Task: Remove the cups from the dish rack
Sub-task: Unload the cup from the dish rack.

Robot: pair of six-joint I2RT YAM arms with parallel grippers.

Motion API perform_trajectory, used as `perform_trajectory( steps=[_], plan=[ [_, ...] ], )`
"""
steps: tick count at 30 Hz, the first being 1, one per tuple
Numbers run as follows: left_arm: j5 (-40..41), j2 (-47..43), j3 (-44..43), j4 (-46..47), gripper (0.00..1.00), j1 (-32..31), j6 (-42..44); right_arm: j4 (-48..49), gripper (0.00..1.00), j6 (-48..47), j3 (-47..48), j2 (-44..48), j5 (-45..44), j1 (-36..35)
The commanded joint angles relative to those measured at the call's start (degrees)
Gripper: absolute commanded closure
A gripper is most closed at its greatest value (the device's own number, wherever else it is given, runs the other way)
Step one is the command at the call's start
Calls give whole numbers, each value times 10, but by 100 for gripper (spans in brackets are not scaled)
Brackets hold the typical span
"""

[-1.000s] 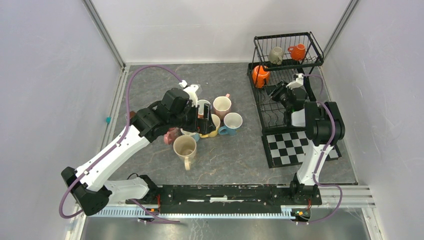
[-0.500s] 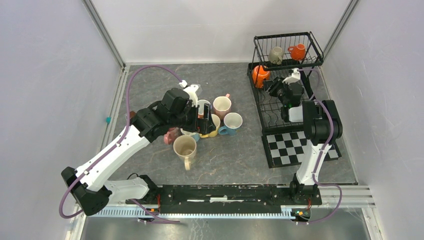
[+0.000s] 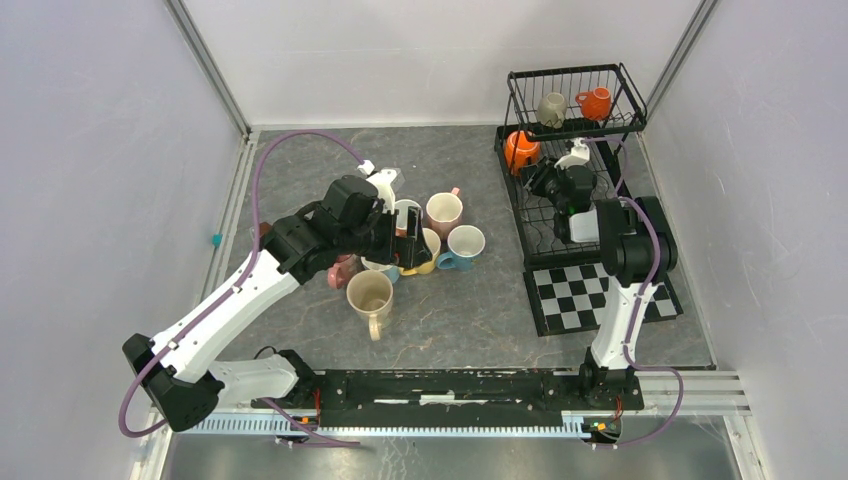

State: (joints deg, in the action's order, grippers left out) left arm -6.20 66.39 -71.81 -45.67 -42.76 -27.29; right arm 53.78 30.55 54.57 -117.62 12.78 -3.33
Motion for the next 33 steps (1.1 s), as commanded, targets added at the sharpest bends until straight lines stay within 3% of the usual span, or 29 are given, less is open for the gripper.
perform_trajectory(
  steps=[1, 5, 8, 21, 33],
  plan=[
    [-8, 2, 1, 20, 0, 2, 37, 6, 58, -22, 19, -2, -24, -9],
    [-9, 1, 1, 20, 0, 4, 37, 13, 73, -23, 4, 7, -35, -9],
    [-10, 3, 2, 21, 0, 4, 37, 14, 77, -28, -5, 17, -38, -10],
    [-21, 1, 14, 35, 0, 4, 32, -11, 85, -53, -62, 92, -64, -18],
    [-35, -9, 28, 47, 0, 5, 19, -35, 86, -59, -145, 171, -77, -23]
  ],
)
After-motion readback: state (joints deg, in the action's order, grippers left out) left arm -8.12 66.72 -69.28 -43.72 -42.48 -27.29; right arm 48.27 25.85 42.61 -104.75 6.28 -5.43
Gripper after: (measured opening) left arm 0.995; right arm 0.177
